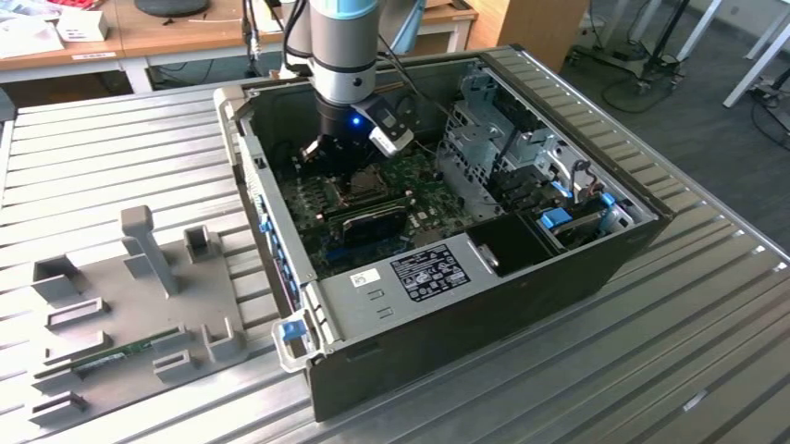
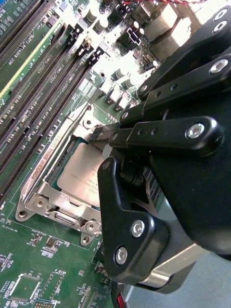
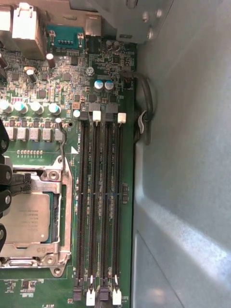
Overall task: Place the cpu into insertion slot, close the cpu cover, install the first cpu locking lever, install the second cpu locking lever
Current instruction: 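Close the cpu cover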
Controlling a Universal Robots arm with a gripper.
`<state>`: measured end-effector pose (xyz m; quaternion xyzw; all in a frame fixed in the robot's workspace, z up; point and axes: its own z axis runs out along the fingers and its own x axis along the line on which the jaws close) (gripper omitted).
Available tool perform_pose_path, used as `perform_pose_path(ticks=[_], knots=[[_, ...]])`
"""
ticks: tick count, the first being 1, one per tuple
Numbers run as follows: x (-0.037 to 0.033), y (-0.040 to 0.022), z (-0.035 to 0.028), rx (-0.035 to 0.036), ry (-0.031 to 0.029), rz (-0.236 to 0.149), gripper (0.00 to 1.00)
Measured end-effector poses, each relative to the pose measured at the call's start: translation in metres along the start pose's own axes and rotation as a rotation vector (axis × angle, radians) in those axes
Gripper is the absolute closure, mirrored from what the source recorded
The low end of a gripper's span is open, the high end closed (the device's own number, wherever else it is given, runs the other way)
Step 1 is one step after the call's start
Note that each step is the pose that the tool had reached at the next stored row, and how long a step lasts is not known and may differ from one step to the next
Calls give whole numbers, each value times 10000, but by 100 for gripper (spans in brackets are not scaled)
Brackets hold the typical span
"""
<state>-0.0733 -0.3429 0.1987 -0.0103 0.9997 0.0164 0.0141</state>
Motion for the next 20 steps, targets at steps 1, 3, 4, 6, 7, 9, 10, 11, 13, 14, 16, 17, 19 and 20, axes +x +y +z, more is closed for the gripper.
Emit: perform_pose_path(ticks=[1, 3, 4, 6, 7, 9, 10, 11, 13, 14, 16, 17, 19, 20], knots=[[0, 1, 2, -2, -2, 0, 89], [-1, 1, 3, -5, -4, 0, 89], [-1, 1, 3, -5, -4, 0, 89], [0, 0, 7, -3, -2, 0, 89], [1, 0, 10, -1, -1, 0, 89], [1, 0, 11, -1, -1, 0, 89], [1, 1, 12, -3, -3, -1, 89], [1, 1, 13, -5, -4, 0, 89], [1, 0, 13, -4, -3, 0, 89], [1, 0, 14, -4, -3, -1, 89], [1, 0, 18, -4, -3, -1, 89], [1, 0, 19, -3, -3, 0, 89], [1, 0, 19, -3, -2, 0, 89], [2, 0, 19, -3, -2, 0, 89]])
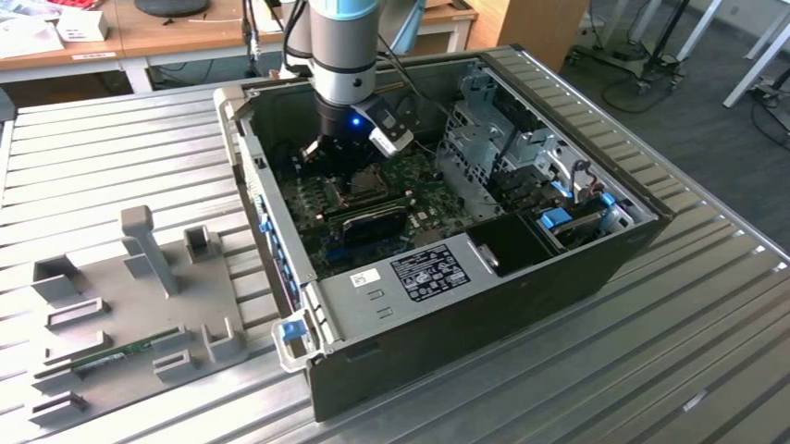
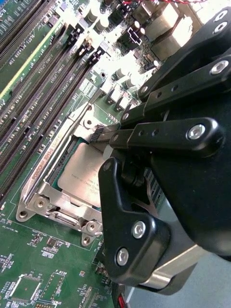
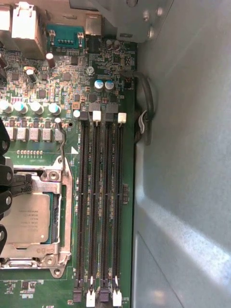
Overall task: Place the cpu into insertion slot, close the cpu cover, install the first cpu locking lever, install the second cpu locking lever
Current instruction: 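Close the cpu cover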
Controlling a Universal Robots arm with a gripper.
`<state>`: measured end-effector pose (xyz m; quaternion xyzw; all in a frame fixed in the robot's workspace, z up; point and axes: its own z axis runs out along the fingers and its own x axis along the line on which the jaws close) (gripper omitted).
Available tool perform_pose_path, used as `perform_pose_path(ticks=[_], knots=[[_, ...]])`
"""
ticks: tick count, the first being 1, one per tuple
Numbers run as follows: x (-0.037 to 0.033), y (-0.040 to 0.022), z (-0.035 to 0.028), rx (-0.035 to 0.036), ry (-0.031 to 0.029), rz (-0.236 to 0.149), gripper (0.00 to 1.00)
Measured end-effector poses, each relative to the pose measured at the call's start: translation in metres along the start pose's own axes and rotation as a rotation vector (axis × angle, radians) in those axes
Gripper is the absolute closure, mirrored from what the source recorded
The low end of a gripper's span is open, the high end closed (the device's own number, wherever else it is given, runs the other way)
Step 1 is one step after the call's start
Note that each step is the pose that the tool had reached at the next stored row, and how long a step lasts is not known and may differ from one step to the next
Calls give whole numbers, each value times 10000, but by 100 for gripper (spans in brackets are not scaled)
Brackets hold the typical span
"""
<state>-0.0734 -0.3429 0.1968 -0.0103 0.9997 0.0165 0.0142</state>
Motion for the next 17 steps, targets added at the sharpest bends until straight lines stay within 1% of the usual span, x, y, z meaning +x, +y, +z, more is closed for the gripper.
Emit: perform_pose_path(ticks=[11, 15, 17], knots=[[0, 0, -1, -1, -1, 0, 89], [-4, 5, -26, -22, -16, 0, 89], [-2, 3, -57, -4, -3, 0, 89]])
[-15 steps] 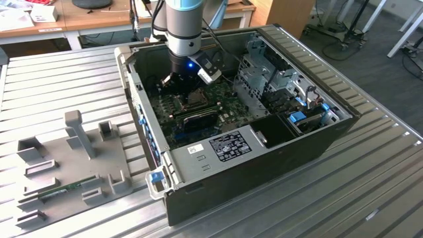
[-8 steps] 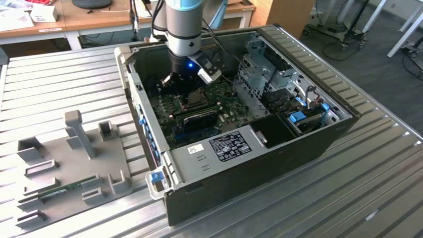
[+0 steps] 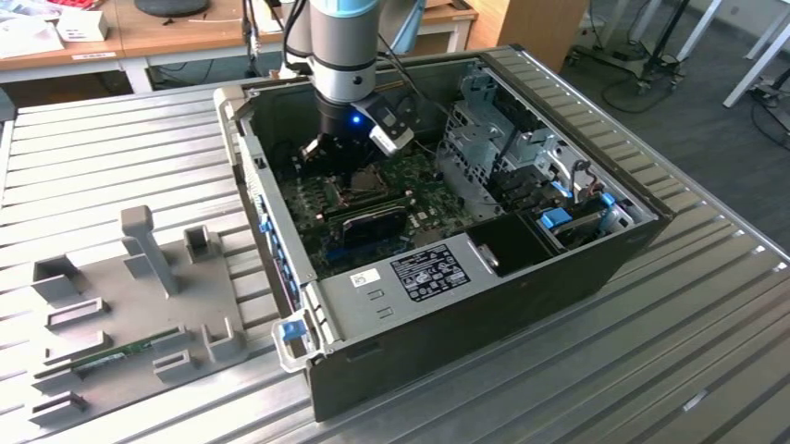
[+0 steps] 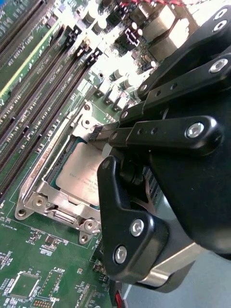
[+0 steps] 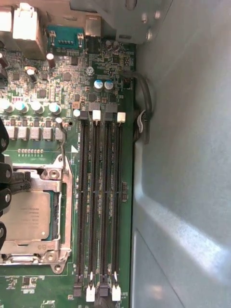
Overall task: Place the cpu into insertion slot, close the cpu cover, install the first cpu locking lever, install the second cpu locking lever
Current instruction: 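Close the cpu cover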
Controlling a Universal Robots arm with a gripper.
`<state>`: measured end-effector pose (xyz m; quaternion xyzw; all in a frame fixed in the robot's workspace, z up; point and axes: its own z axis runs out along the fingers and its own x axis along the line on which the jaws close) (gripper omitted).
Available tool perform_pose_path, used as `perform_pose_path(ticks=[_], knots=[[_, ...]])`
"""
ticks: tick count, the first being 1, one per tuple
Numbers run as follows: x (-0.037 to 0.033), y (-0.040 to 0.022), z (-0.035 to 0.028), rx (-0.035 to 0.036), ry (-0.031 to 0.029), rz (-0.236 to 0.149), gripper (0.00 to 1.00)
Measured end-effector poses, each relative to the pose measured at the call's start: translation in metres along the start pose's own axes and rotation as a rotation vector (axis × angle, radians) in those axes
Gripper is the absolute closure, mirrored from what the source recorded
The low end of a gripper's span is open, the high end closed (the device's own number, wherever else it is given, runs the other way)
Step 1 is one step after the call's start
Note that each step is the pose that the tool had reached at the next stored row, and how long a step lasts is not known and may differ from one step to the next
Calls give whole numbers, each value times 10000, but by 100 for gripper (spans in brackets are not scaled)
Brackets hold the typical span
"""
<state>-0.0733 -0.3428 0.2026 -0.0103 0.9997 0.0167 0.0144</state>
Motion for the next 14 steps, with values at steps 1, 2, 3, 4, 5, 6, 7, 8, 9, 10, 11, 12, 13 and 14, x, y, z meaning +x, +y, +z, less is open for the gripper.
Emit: perform_pose_path(ticks=[1, 2, 3, 4, 5, 6, 7, 8, 9, 10, 11, 12, 13, 14], knots=[[-1, 1, -12, -2, -2, -1, 89], [-1, 1, -26, 0, 0, 0, 89], [-1, 2, -39, 1, 0, 0, 89], [-1, 2, -52, 1, 1, 0, 89], [-2, 2, -65, 1, 1, 0, 89], [-2, 3, -78, 0, 0, 0, 89], [-3, 3, -93, -1, 0, 0, 89], [-3, 4, -111, 0, 1, 0, 89], [-4, 4, -129, 0, 0, 0, 89], [-4, 5, -151, 2, 1, 0, 89], [-5, 6, -170, 1, 1, 0, 89], [-6, 7, -189, 0, 1, 0, 89], [-6, 7, -207, 1, 1, 0, 89], [-6, 7, -217, 1, 1, 0, 89]])
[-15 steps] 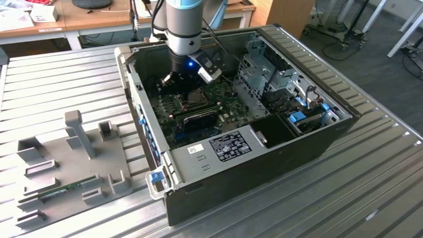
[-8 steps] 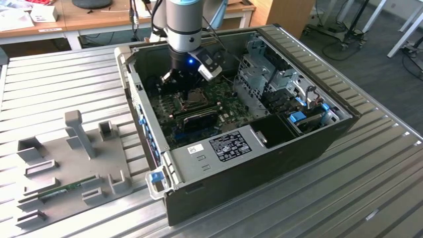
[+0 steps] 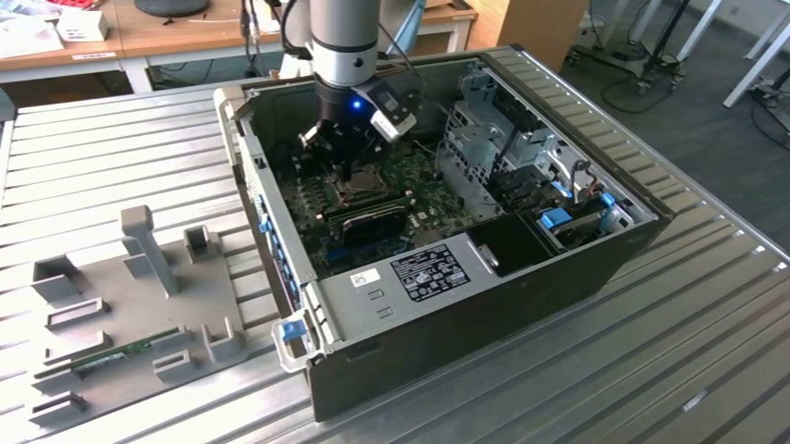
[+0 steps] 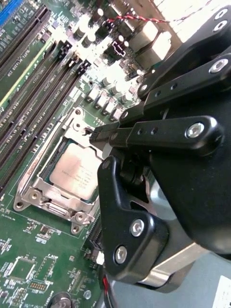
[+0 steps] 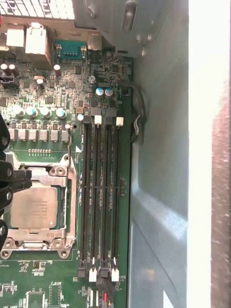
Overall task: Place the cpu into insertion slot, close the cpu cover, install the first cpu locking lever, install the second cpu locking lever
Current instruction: 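Close the cpu cover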
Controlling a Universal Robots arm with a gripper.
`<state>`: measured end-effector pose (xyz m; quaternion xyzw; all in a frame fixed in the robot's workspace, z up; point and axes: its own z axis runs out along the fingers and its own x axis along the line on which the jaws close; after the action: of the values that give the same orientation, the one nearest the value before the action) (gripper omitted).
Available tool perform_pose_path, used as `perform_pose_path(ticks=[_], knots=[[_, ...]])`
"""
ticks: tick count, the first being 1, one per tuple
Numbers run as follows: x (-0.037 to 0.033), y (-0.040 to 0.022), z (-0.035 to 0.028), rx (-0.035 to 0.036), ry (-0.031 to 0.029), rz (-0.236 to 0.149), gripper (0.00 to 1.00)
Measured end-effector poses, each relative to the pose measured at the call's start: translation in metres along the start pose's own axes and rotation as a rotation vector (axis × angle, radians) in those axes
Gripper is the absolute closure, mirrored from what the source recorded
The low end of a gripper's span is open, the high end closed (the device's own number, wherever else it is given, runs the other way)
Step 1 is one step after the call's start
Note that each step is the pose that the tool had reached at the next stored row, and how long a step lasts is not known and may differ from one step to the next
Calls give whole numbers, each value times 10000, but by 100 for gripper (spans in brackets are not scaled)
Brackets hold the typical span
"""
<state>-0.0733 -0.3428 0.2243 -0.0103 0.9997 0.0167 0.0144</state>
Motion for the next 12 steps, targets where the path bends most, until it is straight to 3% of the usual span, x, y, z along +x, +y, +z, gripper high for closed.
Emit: perform_pose_path(ticks=[12], knots=[[-31, -1, -2, 0, -1, 0, 89]])
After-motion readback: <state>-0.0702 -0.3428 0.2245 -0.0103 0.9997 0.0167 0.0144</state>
